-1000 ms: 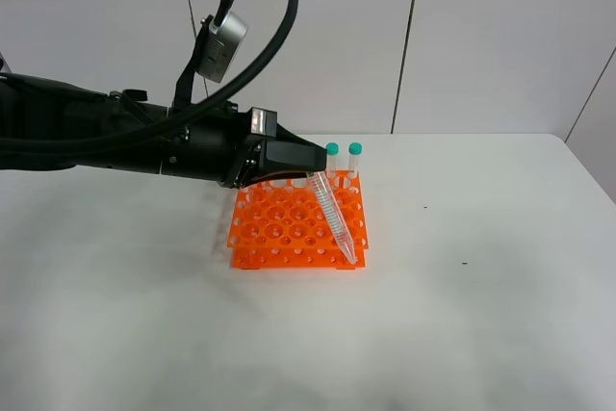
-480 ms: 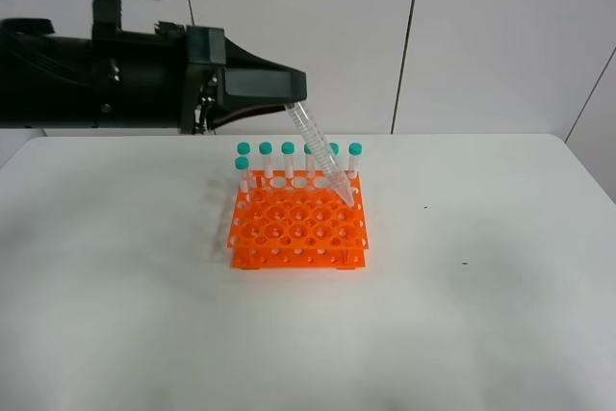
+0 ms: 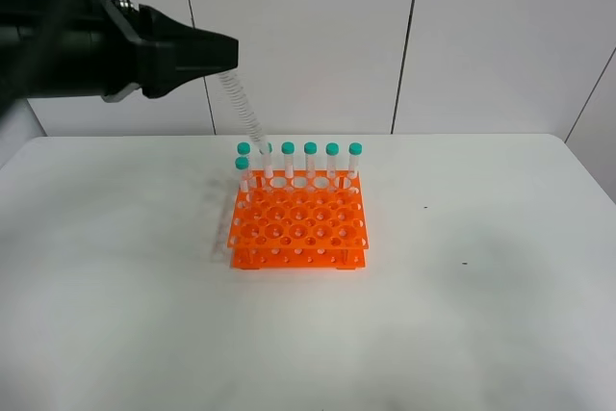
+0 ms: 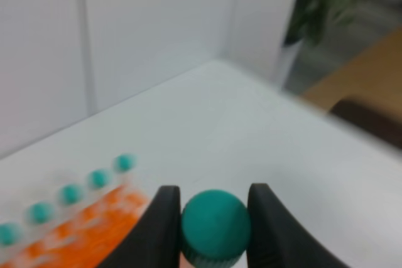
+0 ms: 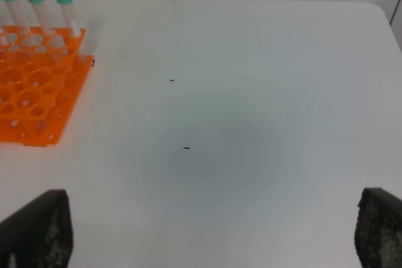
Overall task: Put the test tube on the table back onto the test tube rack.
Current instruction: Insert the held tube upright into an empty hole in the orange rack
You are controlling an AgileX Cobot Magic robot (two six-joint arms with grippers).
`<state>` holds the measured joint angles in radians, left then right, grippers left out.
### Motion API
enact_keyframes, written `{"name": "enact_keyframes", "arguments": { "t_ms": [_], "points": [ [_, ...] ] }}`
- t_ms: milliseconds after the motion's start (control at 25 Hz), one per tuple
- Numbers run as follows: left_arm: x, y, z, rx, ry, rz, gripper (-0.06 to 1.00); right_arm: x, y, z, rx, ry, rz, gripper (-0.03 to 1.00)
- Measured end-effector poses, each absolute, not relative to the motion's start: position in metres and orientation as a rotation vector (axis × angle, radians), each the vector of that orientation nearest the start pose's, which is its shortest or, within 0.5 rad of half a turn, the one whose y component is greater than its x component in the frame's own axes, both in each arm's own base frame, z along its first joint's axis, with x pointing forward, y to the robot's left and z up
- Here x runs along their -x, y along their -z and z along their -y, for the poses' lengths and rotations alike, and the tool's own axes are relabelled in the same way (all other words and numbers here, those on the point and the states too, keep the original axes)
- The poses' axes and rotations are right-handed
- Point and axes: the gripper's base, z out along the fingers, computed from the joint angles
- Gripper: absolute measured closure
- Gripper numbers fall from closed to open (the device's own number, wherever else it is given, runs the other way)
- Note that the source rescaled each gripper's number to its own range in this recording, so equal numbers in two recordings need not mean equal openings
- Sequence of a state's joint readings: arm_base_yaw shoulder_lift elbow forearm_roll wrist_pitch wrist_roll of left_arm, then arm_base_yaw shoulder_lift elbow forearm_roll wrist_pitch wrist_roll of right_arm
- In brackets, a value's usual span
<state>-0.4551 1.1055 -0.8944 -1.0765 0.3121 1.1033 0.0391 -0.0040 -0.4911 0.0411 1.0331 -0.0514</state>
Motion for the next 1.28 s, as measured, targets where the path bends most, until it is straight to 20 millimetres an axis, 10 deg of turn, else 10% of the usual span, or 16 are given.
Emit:
{"name": "enact_keyframes", "arguments": {
  "t_ms": [560, 1040, 1280],
  "points": [
    [-0.238, -0.323, 0.132, -0.532, 0.296, -1.748, 0.94, 0.003, -0.277, -0.003, 0.093, -0.041, -2.019, -0.03],
    [-0.23, -0.265, 0.224, -0.789, 0.461, -1.687, 0.94, 0.003, -0.277, -0.003, 0.093, -0.041, -2.019, -0.03],
    [-0.27, -0.25, 0.231, -0.752, 0.408, -1.757, 0.94, 0.003, -0.277, -0.003, 0.093, -0.041, -2.019, -0.03]
  ]
}}
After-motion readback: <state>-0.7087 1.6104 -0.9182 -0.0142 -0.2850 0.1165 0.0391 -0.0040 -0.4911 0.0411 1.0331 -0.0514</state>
